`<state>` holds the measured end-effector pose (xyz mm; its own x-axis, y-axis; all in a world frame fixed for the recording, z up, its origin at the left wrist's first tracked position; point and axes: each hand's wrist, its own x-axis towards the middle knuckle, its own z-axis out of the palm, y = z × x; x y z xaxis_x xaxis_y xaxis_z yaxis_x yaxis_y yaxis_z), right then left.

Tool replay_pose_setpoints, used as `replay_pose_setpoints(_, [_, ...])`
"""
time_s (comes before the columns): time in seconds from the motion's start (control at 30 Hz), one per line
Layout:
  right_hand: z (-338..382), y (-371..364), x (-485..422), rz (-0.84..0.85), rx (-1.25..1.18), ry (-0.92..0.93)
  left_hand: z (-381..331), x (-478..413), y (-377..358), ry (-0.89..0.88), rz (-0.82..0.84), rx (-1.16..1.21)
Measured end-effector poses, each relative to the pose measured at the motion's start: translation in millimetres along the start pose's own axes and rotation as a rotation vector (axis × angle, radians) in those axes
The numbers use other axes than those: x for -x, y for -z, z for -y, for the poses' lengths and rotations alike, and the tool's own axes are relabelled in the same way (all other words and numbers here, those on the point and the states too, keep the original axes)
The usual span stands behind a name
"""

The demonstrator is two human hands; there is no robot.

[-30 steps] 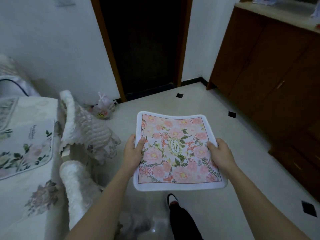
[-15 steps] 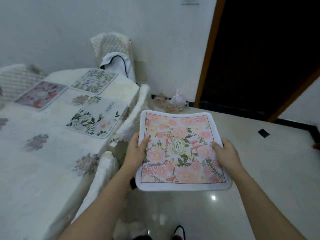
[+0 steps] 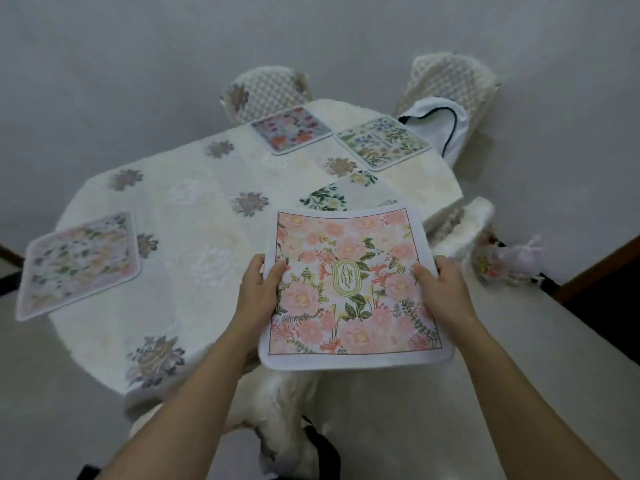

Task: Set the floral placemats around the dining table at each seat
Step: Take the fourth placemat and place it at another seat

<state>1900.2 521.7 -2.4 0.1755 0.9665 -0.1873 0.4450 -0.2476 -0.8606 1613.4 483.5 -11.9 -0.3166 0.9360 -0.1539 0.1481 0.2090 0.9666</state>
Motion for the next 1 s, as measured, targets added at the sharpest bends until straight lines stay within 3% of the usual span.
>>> replay_pose_setpoints(0.43, [104, -179, -102, 0.253, 0.2, 0.219, 44, -96, 125, 0.079, -0.363, 0.046])
replay_pose_setpoints(0.73, [99, -276, -138, 0.386, 0.222, 0.099, 90, -120, 169, 0.24, -0.505, -0.063])
replay_pose_setpoints(1.0, [71, -333, -147, 0.512, 0.208, -0.05, 129, -126, 179, 0.484, -0.657, 0.05])
